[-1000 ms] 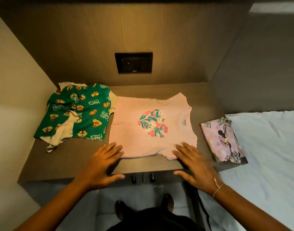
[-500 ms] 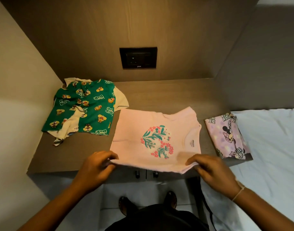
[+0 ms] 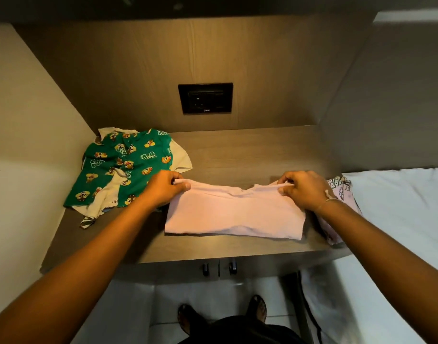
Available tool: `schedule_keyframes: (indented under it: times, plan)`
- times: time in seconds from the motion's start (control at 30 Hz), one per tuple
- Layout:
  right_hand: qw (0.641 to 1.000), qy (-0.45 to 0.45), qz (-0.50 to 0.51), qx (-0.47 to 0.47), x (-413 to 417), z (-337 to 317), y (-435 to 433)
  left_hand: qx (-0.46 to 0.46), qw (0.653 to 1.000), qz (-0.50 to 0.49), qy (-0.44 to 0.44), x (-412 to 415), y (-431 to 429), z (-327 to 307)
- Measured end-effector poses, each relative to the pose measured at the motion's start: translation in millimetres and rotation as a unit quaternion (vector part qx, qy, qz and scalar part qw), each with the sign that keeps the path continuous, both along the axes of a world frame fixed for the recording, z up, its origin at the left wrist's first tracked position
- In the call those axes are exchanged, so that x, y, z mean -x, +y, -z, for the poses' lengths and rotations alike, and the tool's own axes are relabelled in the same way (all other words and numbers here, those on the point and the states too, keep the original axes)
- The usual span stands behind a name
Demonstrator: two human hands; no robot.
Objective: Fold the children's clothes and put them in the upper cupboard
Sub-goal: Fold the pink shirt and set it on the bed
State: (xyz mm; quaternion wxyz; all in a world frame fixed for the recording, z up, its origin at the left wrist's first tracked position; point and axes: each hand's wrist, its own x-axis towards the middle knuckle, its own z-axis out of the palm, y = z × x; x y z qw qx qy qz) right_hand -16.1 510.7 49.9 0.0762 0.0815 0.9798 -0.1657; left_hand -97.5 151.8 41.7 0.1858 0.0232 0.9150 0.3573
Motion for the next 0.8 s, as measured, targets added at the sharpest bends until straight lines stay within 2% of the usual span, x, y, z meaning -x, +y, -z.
schedule_keyframes:
  times: [0.07, 0.1, 0.17, 0.23, 0.27, 0.33, 0.4, 0.6, 0.7, 0.8]
  plan:
    - [0.999, 0.022, 0.003, -0.022, 2.9, 1.8, -2.8, 0.055, 0.997, 0.007, 0.048, 0.8, 6.3, 3.1]
    - [0.998, 0.047, -0.002, -0.043, 0.7, 2.7, -5.9, 0.100, 0.990, 0.024, 0.101, -2.7, 9.5, 5.3]
    - [0.989, 0.132, -0.016, -0.062, -9.8, 7.1, -19.9, 0.155, 0.957, 0.089, 0.227, -17.3, 17.5, 9.7]
    - [0.979, 0.192, -0.065, -0.032, -26.0, 19.1, -44.2, 0.168, 0.931, 0.170, 0.275, -37.6, 29.7, 19.0]
    - [0.978, 0.184, -0.096, -0.025, -33.8, 28.2, -56.3, 0.182, 0.923, 0.208, 0.269, -47.5, 35.8, 26.2]
    - [0.986, 0.095, -0.126, -0.046, -44.4, 48.7, -70.5, 0.222, 0.912, 0.254, 0.233, -61.9, 41.9, 44.2]
    - [0.989, 0.037, -0.114, -0.085, -46.0, 65.0, -65.8, 0.249, 0.911, 0.253, 0.211, -65.4, 37.4, 59.6]
    - [0.983, 0.040, -0.104, -0.143, -42.5, 64.3, -38.7, 0.257, 0.914, 0.237, 0.207, -56.1, 28.0, 66.2]
    - [0.985, 0.070, -0.106, -0.115, -30.8, 49.9, -28.5, 0.248, 0.909, 0.212, 0.261, -41.0, 26.0, 53.8]
    - [0.987, 0.023, -0.124, -0.100, -7.3, 33.2, -15.0, 0.287, 0.891, 0.220, 0.273, -13.3, 14.8, 38.8]
